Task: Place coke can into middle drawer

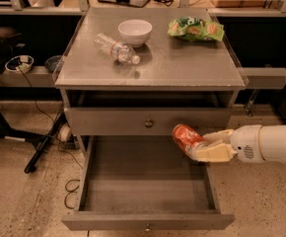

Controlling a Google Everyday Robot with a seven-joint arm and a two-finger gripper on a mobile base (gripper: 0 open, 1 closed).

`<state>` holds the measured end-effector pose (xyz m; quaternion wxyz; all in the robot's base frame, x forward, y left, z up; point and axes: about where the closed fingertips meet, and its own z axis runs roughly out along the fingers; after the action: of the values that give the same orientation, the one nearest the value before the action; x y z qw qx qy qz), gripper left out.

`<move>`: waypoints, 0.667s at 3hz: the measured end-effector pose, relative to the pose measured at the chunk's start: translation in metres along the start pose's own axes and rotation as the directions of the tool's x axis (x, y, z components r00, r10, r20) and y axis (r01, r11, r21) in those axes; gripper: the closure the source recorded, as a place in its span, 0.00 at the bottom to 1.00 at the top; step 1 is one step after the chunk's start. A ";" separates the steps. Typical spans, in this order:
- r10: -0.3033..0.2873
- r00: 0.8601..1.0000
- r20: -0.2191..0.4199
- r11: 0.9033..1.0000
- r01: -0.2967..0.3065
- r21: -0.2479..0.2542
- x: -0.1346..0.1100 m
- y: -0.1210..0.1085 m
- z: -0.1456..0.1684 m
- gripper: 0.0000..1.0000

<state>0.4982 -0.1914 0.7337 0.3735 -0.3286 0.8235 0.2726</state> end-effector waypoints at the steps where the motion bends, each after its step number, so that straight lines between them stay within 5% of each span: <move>1: 0.036 0.998 0.048 0.999 -0.037 0.028 0.016 -0.002 0.007 1.00; 2: 0.076 0.994 0.073 0.994 -0.081 0.067 0.037 -0.009 0.019 1.00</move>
Offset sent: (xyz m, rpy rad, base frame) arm -0.0045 -0.0139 -0.0721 0.0667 -0.0152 -0.2013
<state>0.4943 -0.1964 0.6914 0.4027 -0.2726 0.8312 0.2696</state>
